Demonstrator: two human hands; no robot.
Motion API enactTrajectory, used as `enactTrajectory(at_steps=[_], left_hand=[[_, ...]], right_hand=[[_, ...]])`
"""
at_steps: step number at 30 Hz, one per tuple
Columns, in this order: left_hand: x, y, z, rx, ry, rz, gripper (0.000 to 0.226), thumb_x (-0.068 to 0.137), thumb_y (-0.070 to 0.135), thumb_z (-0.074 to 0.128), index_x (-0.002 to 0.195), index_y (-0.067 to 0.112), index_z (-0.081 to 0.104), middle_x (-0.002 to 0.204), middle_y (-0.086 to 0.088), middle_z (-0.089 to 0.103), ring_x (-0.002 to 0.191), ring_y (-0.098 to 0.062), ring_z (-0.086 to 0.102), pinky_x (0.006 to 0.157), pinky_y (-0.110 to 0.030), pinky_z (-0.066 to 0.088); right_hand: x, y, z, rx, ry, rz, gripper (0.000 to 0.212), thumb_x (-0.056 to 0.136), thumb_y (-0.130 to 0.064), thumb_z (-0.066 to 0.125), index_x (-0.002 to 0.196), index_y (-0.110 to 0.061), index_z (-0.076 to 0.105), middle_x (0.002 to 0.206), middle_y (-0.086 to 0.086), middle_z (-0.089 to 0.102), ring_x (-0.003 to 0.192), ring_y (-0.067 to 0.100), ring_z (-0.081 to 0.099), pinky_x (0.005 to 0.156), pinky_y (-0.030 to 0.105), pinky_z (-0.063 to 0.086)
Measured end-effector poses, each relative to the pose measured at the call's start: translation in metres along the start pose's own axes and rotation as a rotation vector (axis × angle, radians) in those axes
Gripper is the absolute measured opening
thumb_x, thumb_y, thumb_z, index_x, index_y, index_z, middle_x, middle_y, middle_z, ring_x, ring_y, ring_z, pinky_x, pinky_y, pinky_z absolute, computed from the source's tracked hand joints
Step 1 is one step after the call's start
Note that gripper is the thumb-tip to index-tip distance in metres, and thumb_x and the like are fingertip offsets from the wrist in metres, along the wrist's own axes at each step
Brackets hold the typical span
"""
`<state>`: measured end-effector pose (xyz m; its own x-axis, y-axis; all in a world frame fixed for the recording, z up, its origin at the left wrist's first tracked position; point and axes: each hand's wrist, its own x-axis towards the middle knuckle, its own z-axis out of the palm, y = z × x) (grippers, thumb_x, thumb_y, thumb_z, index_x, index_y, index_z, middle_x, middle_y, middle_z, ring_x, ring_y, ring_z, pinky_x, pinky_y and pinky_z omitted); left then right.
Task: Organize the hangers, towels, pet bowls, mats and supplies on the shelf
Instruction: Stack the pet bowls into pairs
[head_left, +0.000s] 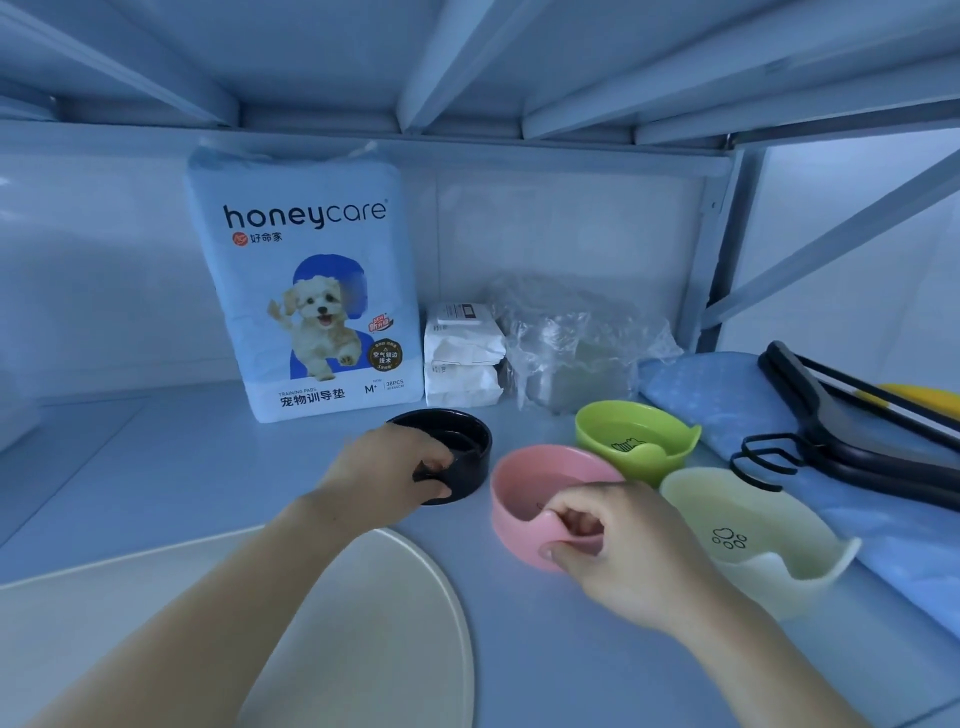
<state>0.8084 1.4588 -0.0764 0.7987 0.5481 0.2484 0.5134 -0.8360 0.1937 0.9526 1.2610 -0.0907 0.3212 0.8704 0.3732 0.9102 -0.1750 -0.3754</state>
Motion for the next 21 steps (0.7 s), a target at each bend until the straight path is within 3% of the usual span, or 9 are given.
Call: enactTrajectory(at_steps=[5, 10, 13, 17, 21], left_hand=[[0.003, 0.010, 0.013, -0.066, 0.039, 0.064, 0.015, 0.086, 0.028, 0.062, 0.096, 0.017, 0.066, 0.090, 0.005, 0.060, 0.083, -0.012, 0.050, 0.072, -0.024, 0.040], [0.002, -0.001, -0.003, -0.138, 0.006, 0.024, 0.021, 0.078, 0.028, 0.071, 0.098, 0.032, 0.068, 0.097, 0.018, 0.059, 0.090, -0.003, 0.051, 0.075, -0.011, 0.038], [-0.002, -0.008, -0.014, -0.150, 0.025, -0.002, 0.023, 0.075, 0.028, 0.073, 0.096, 0.037, 0.068, 0.096, 0.020, 0.059, 0.091, -0.001, 0.052, 0.079, -0.015, 0.042], [-0.003, -0.012, -0.011, -0.118, -0.026, 0.030, 0.018, 0.077, 0.027, 0.073, 0.086, 0.040, 0.065, 0.092, 0.024, 0.059, 0.082, 0.004, 0.052, 0.070, -0.006, 0.035], [-0.001, -0.016, -0.007, -0.140, -0.028, 0.048, 0.033, 0.077, 0.023, 0.073, 0.069, 0.048, 0.053, 0.082, 0.026, 0.061, 0.080, 0.005, 0.056, 0.067, -0.003, 0.035]], right_hand=[[-0.001, 0.000, 0.000, -0.006, 0.019, -0.046, 0.021, 0.074, -0.037, 0.067, 0.090, -0.030, 0.055, 0.065, -0.018, 0.055, 0.074, 0.010, 0.056, 0.067, 0.024, 0.046], [0.001, 0.004, 0.002, 0.007, 0.055, -0.080, 0.022, 0.073, -0.037, 0.069, 0.088, -0.028, 0.055, 0.063, -0.012, 0.055, 0.067, 0.015, 0.051, 0.063, 0.027, 0.044], [0.002, 0.005, 0.003, 0.018, 0.065, -0.100, 0.024, 0.073, -0.038, 0.069, 0.090, -0.031, 0.053, 0.061, -0.014, 0.052, 0.067, 0.014, 0.050, 0.063, 0.027, 0.043], [0.002, 0.007, 0.003, -0.001, 0.073, -0.122, 0.022, 0.073, -0.037, 0.067, 0.083, -0.027, 0.050, 0.056, -0.014, 0.045, 0.061, 0.012, 0.042, 0.058, 0.027, 0.039], [0.003, 0.007, 0.003, 0.013, 0.127, -0.139, 0.022, 0.072, -0.043, 0.060, 0.081, -0.025, 0.050, 0.060, -0.011, 0.047, 0.062, 0.014, 0.043, 0.057, 0.028, 0.040]])
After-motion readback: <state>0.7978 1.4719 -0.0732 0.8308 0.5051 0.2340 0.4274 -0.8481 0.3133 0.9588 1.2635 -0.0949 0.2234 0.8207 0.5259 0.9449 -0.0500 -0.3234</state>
